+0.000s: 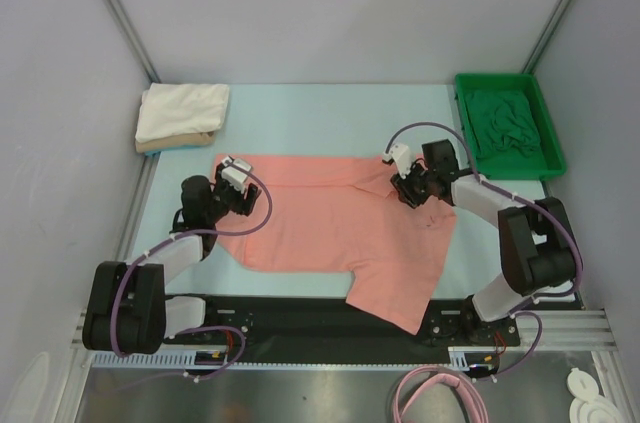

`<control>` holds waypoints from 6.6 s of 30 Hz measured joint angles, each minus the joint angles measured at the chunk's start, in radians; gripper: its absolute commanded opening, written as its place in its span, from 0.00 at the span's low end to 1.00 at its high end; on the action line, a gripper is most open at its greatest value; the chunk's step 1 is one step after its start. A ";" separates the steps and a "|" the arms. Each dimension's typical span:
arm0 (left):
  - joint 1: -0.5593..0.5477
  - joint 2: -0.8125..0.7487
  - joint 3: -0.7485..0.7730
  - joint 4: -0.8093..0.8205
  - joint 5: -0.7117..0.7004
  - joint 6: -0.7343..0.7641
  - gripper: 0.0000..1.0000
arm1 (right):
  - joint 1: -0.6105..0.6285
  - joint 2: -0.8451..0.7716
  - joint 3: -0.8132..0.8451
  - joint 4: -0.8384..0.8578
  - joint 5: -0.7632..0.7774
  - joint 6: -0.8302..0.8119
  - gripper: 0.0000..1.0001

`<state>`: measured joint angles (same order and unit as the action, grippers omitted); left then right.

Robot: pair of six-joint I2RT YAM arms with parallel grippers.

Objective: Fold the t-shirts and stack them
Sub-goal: Fold the tshirt

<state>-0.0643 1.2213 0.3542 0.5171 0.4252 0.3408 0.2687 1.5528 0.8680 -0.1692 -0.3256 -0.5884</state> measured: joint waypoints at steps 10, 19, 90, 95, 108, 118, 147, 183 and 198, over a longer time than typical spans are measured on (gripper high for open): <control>0.001 0.000 0.000 0.013 0.000 0.001 0.67 | 0.001 0.051 0.054 -0.099 -0.092 -0.019 0.39; 0.002 0.000 0.000 0.021 0.000 0.001 0.67 | 0.040 0.143 0.088 -0.110 -0.101 -0.023 0.39; 0.006 0.000 0.001 0.005 0.001 0.018 0.68 | 0.274 -0.051 0.091 -0.148 0.167 0.057 0.39; 0.008 0.056 0.099 -0.115 0.000 0.006 0.67 | 0.123 -0.068 0.092 -0.123 0.158 0.037 0.39; 0.053 0.477 0.586 -0.430 -0.107 -0.038 0.64 | -0.157 0.168 0.183 -0.026 0.091 0.010 0.38; 0.055 0.740 0.892 -0.724 -0.135 -0.089 0.64 | -0.216 0.378 0.355 -0.013 0.074 0.003 0.37; 0.043 0.675 0.988 -0.831 -0.158 -0.119 0.67 | -0.247 0.401 0.457 -0.029 0.132 0.023 0.39; 0.124 0.525 0.764 -0.780 -0.393 0.034 0.66 | -0.314 0.204 0.356 -0.122 0.081 0.030 0.49; 0.151 0.723 0.957 -0.837 -0.396 0.016 0.59 | -0.314 0.529 0.642 -0.177 0.025 0.065 0.48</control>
<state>0.0864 1.9446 1.3109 -0.3195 0.0292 0.3573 -0.0452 2.0815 1.5101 -0.3458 -0.3004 -0.5232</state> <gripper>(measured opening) 0.593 0.481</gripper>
